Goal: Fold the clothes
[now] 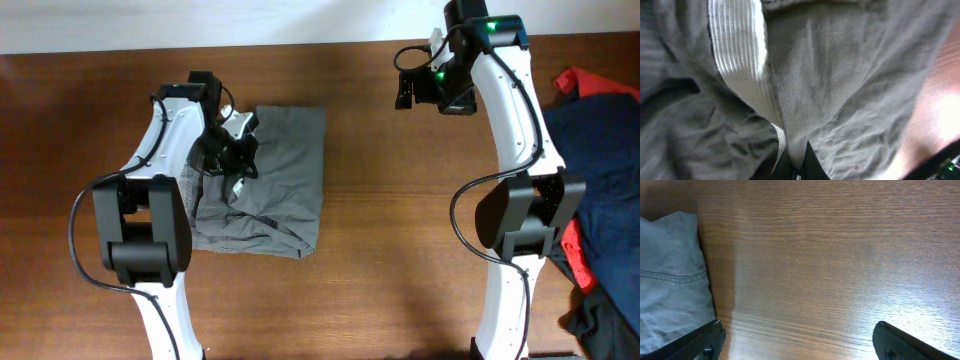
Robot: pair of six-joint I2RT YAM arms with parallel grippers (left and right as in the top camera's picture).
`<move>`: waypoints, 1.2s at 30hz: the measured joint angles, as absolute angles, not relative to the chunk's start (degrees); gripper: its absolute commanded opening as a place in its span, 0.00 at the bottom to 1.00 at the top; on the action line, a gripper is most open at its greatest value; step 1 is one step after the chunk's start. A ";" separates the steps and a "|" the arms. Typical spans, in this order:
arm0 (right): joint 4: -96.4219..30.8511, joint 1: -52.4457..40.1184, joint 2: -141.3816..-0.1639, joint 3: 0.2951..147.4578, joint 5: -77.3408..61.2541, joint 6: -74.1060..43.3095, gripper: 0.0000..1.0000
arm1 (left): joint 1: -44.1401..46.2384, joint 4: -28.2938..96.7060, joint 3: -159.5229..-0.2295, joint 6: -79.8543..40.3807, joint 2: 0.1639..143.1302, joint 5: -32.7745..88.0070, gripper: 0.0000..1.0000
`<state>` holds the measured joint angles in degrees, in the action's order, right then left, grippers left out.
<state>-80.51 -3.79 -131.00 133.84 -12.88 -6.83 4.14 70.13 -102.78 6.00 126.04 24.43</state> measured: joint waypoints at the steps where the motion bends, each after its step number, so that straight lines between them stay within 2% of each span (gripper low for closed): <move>1: -80.49 -3.79 -131.00 133.84 -12.86 -6.83 0.99 | 4.14 70.94 -103.77 6.00 126.04 24.38 0.00; 16: -79.00 -3.79 -131.00 133.60 -10.61 -6.81 0.99 | 4.16 82.98 -118.34 6.00 126.04 23.81 0.01; 24: -74.46 -3.79 -131.00 128.05 -10.61 -6.79 0.99 | 6.17 92.42 -127.63 5.50 126.04 18.63 0.00; 36: -71.85 -3.79 -131.00 124.42 -14.52 -6.76 0.99 | 8.27 96.49 -131.52 -4.73 126.04 11.42 0.01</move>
